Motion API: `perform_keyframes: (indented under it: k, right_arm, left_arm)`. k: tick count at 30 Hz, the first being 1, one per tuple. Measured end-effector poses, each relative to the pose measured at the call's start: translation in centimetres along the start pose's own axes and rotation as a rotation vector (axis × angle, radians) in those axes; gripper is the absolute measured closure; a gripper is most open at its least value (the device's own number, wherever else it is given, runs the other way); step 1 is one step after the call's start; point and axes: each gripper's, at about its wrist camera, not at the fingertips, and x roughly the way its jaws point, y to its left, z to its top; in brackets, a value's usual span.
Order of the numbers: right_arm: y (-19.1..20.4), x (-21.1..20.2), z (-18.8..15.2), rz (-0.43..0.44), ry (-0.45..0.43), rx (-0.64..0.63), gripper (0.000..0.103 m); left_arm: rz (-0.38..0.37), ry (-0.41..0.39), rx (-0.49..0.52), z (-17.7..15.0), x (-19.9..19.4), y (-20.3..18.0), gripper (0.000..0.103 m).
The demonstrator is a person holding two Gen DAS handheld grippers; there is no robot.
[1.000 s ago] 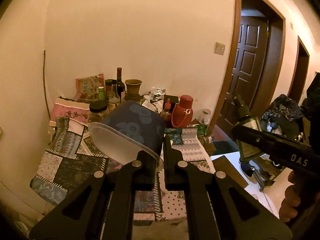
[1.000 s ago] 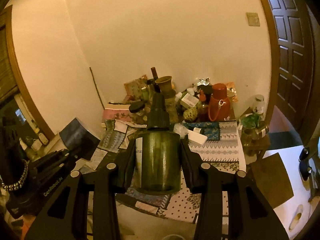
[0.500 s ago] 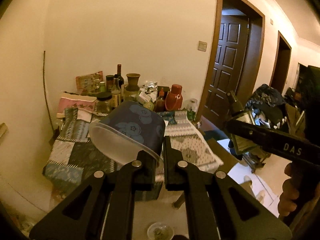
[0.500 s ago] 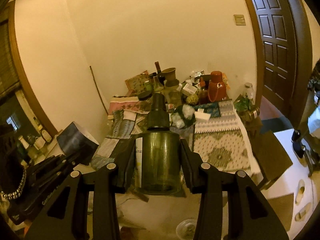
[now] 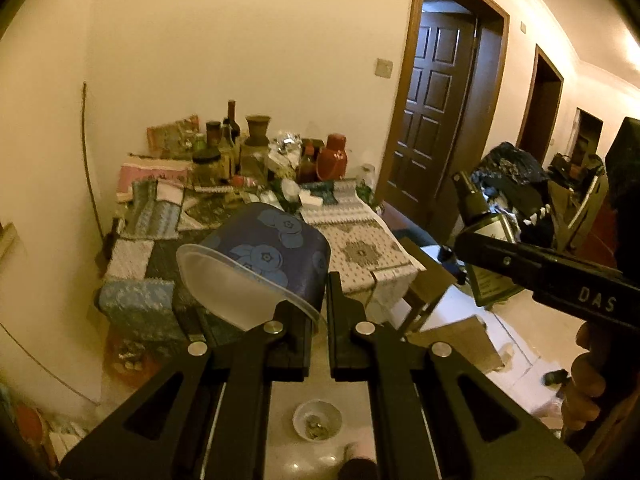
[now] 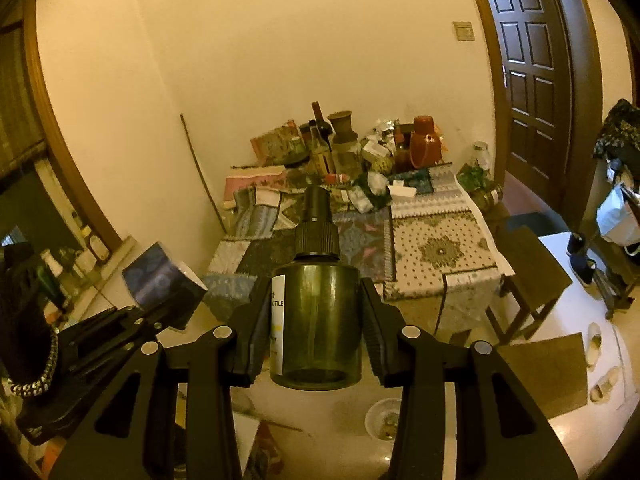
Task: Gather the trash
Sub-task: 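Carry the plastic tub and green spray bottle down toward the white bowl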
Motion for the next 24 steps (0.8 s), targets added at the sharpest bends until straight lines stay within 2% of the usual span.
perform_keyframes:
  k: [7, 12, 19, 24]
  right_arm:
    - [-2.2, 1.5, -2.8, -0.011, 0.091, 0.024, 0.065]
    - [-4.7, 3.8, -5.7, -0.004, 0.180, 0.039, 0.065]
    - [-9.2, 10.0, -11.9, -0.015, 0.358, 0.064, 0.065]
    - [-12.6, 15.1, -17.3, -0.032, 0.463, 0.065, 0.065]
  left_arm:
    - [-0.023, 0.084, -0.017, -2.8, 1.8, -1.4, 0.098]
    - [-0.025, 0.178, -0.040, -5.7, 5.3, -2.6, 0.098]
    - [-0.018, 0.301, -0.116, -12.1, 12.5, -3.0, 0.098]
    - [-0.008, 0.395, -0.142, -18.1, 18.4, -2.7, 0.098]
